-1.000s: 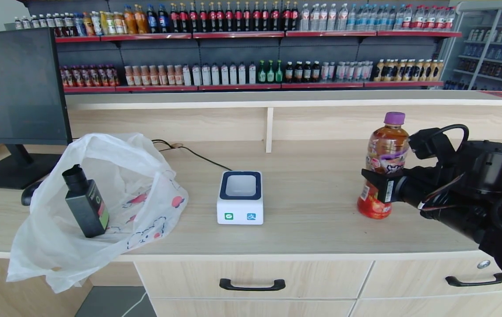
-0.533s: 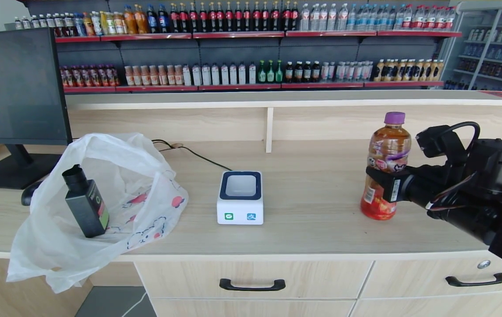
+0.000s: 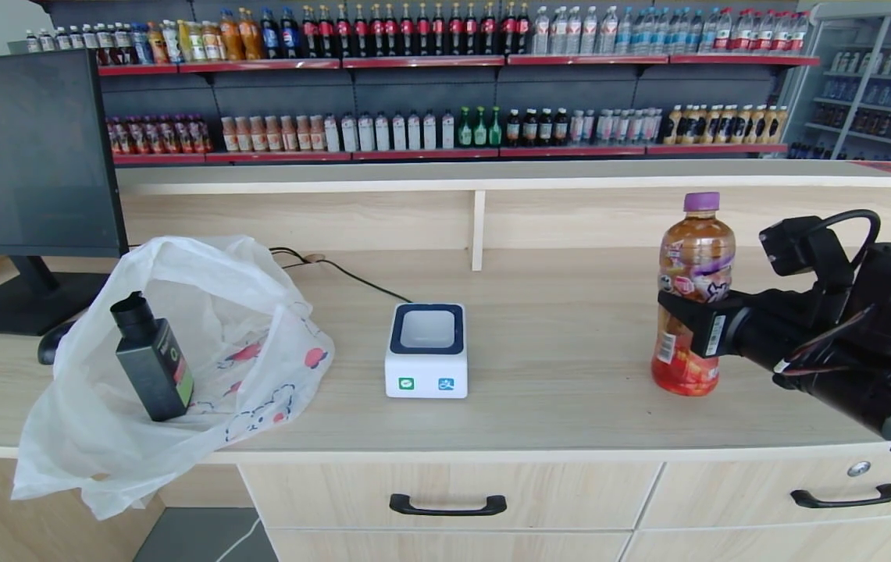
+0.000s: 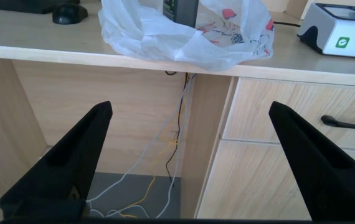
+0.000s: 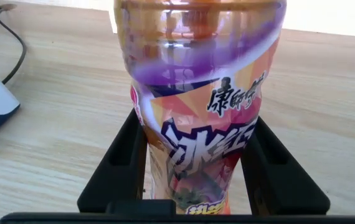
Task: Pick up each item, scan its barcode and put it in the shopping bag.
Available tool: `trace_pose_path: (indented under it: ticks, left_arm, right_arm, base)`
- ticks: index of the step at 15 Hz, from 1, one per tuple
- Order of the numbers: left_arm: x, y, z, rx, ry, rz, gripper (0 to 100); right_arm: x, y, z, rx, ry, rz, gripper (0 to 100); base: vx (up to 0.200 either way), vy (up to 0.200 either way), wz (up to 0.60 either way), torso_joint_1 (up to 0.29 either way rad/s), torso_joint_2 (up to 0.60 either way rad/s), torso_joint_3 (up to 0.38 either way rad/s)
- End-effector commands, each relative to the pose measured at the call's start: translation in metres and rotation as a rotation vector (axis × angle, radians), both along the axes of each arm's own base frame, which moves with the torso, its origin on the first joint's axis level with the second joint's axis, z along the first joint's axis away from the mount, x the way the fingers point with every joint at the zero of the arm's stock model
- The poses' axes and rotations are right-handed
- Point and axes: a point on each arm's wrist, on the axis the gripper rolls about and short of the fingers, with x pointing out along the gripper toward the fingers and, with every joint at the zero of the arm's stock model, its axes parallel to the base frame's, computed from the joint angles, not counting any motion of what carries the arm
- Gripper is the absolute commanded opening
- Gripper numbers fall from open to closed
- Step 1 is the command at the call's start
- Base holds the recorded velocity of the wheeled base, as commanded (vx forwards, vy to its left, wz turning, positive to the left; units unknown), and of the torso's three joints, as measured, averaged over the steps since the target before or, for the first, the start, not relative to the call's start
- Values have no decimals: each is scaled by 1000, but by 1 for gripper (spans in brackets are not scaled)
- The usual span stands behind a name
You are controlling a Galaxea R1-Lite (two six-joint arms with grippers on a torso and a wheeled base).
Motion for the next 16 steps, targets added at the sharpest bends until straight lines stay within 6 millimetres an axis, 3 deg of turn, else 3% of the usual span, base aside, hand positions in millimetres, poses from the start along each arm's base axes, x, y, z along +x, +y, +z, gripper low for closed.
trace_pose_path:
  ticks: [1, 4, 7, 16]
  left_arm:
    - [0, 0, 0, 0, 0, 0, 100]
    - [0, 0, 0, 0, 0, 0, 100]
    - [0, 0, 0, 0, 0, 0, 100]
    - [0, 0, 0, 0, 0, 0, 100]
  right_arm:
    - [-3, -1, 2, 3, -9, 0, 0]
    - [-9, -2, 9, 39, -26, -2, 0]
    - [-32, -2, 23, 92, -72, 39, 0]
    - [-90, -12, 36, 144, -142, 150, 0]
  base:
    - [0, 0, 0, 0, 0, 0]
    - [0, 0, 0, 0, 0, 0]
    - [0, 0, 0, 0, 0, 0]
    - [0, 0, 0, 0, 0, 0]
